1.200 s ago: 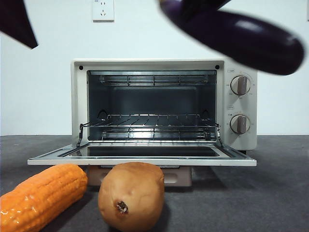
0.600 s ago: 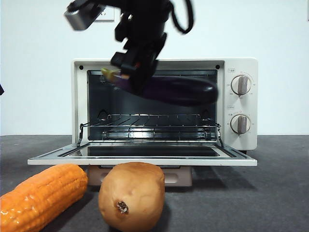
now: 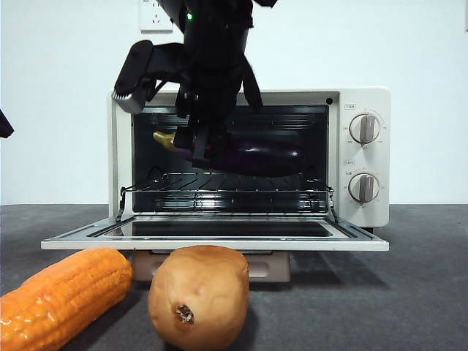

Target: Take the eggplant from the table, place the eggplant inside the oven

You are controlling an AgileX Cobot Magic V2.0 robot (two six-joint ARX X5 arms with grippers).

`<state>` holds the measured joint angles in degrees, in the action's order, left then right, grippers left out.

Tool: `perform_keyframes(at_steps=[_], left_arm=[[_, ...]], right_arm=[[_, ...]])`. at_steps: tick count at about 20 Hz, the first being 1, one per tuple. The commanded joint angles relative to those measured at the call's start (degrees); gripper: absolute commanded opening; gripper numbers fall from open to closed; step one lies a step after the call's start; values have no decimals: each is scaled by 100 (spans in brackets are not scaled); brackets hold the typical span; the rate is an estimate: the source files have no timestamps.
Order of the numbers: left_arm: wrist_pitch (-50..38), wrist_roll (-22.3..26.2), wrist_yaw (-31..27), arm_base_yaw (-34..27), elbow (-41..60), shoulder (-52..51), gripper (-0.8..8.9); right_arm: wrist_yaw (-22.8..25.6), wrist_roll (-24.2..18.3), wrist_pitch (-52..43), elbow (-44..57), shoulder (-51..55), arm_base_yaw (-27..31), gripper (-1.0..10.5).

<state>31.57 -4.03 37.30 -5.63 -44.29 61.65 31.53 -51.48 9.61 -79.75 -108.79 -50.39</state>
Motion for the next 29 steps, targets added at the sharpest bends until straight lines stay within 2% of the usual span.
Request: perform_keyframes(at_steps=[1, 8, 15, 20, 22, 27, 29], left_arm=[[-33, -20, 22, -20, -33, 52, 4], [-94, -17, 20, -20, -33, 52, 4], [-107, -15, 17, -20, -33, 55, 4], [-157, -11, 17, -20, -33, 197, 4], [-170, -11, 17, -17, -33, 400, 4], [-457, -13, 17, 66, -33, 1298, 4], [-586, -17, 17, 136, -33, 1744, 4]], right_arm=[[26, -129, -111, -144, -212, -61, 133], [48, 479, -133, -144, -221, -83, 335], [415, 595, -192, -146, -216, -173, 337], [455, 789, -227, -149, -142, -345, 336], [470, 953, -166, -149, -79, -352, 336], [468, 964, -77, -149, 153, -382, 336], [450, 1126, 11, -149, 334, -439, 336]])
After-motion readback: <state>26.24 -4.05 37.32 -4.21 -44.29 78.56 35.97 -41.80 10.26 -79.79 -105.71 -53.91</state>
